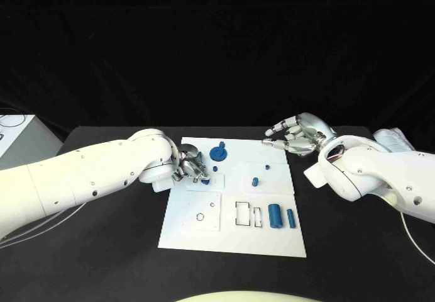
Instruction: Assemble the parts on the task board
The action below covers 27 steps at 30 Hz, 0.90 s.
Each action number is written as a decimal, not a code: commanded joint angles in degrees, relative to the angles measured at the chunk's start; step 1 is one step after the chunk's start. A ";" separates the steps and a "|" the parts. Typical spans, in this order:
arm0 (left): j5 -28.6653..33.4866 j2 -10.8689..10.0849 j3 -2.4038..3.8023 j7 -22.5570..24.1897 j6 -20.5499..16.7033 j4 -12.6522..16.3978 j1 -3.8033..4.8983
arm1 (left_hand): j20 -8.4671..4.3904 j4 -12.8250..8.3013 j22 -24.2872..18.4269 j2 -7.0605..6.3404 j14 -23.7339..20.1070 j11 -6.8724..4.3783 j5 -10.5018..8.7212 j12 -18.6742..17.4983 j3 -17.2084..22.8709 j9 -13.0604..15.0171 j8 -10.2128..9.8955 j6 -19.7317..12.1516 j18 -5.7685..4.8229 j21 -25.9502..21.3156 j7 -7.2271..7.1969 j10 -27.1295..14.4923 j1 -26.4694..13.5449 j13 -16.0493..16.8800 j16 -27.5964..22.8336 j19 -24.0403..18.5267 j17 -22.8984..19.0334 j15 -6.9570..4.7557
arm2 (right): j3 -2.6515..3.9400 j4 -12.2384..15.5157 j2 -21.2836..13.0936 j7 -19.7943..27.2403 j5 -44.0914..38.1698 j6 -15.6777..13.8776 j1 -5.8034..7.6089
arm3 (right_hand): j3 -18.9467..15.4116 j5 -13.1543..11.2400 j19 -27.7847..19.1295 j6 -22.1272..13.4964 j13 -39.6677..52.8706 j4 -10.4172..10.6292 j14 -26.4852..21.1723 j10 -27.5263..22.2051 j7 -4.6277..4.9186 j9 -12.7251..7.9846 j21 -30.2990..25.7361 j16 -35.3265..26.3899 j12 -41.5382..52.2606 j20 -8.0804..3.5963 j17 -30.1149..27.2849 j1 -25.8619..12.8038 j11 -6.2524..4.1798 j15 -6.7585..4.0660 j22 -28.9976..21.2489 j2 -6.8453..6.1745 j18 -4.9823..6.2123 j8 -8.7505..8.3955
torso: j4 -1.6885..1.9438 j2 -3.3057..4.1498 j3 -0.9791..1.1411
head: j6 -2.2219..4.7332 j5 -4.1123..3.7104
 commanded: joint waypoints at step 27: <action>-9.34 1.15 -0.50 0.21 -4.83 1.44 -0.05 | -0.76 -11.99 2.69 -1.55 5.96 -0.89 5.62 1.25 11.22 5.80 -0.52 3.57 -1.62 1.18 -1.49 3.14 -2.03 2.77 0.86 2.41 15.10 -1.27 | 0.00 -0.06 0.05 0.52 -0.24 0.77 -0.20 | -0.19 0.19 5.58 -0.39 10.05 0.27 5.37 0.89 -0.02 0.03 -0.25 -0.24 -0.30 -0.47 13.25 -0.72 -0.21 -0.46 14.68 0.01 -0.22 0.23 | 0.05 0.06 -0.05 | -1.01 0.31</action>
